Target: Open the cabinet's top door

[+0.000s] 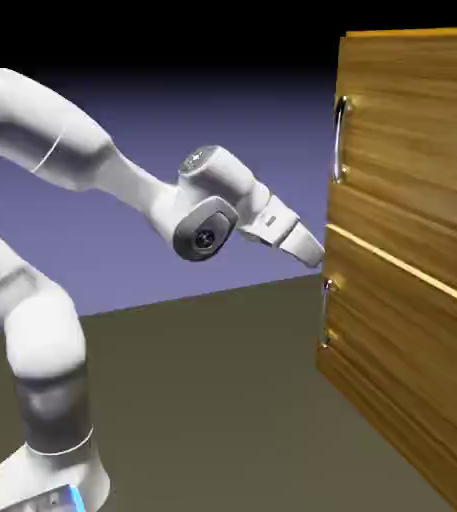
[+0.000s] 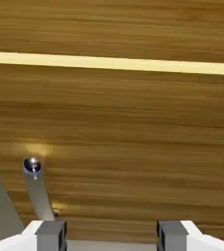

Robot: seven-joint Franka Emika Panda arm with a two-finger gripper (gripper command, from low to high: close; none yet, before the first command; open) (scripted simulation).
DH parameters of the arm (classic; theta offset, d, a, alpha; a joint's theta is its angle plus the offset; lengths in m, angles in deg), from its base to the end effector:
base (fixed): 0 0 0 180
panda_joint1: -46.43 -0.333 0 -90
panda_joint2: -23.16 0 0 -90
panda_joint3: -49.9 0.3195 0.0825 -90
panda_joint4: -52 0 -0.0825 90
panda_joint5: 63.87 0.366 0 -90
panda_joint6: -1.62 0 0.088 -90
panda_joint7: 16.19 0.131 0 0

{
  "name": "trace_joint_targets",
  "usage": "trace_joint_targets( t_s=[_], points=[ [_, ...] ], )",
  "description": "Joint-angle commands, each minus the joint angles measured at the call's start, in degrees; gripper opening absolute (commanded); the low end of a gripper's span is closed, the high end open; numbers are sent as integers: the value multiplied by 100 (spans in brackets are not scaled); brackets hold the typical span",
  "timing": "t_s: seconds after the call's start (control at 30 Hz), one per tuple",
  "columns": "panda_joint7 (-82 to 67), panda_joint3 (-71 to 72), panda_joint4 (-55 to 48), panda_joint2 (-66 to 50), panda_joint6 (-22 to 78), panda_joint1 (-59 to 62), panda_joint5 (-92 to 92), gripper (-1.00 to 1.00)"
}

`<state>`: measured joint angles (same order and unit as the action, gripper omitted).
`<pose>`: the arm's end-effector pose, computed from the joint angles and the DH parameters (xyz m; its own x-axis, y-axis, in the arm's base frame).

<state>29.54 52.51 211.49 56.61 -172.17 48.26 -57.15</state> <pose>0.3931 -0.0027 0.4731 0.4222 -0.7784 0.4646 -0.5231 -0.6278 -0.5764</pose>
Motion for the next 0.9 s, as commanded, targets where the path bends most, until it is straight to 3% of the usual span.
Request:
trace_joint_targets(
  t_s=[0.0,0.87],
  points=[
    [121,97,-56,29,8,93,250,0],
    [3272,2614,-1520,793,214,2513,6729,0]
  ],
)
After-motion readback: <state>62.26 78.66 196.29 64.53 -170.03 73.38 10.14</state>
